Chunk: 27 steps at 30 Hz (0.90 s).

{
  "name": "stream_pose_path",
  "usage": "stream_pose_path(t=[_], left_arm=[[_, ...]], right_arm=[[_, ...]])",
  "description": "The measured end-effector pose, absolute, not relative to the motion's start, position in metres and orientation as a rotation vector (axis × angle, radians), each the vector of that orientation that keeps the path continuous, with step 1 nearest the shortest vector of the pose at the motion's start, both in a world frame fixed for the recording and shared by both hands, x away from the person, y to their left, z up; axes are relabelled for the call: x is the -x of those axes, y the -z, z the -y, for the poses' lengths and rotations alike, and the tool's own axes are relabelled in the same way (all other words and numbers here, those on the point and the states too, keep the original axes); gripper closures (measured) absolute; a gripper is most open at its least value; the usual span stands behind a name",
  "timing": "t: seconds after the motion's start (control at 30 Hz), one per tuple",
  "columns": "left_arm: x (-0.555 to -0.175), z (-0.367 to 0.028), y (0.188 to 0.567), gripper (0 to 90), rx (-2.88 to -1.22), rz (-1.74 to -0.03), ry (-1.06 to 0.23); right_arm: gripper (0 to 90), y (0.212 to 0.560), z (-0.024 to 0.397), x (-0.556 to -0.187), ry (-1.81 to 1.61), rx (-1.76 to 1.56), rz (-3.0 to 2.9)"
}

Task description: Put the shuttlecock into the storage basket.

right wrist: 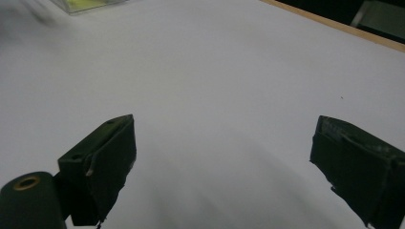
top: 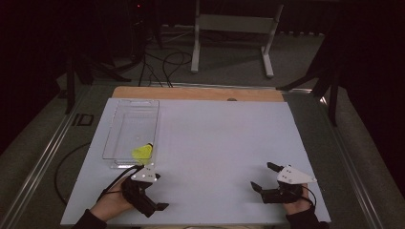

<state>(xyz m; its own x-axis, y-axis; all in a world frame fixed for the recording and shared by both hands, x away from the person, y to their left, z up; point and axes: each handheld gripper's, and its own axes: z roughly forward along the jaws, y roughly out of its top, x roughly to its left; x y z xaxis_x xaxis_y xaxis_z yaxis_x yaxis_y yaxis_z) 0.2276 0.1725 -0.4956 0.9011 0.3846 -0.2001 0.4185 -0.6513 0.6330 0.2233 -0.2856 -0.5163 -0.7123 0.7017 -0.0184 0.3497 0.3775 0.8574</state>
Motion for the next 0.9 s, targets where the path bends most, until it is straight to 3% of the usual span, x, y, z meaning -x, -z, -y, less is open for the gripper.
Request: stream_pose_path(t=[0.4,0.9], left_arm=[[-0.215,-0.219,0.509,0.0,-2.244,-0.680,0.026],[-0.218,-0.229,0.518,0.0,-2.193,-0.712,0.022]], right_arm=[[8.5,0.517,0.286,-0.223,-1.264,-0.912,-2.266],[8.6,0.518,0.287,-0.223,-1.265,-0.911,-2.267]])
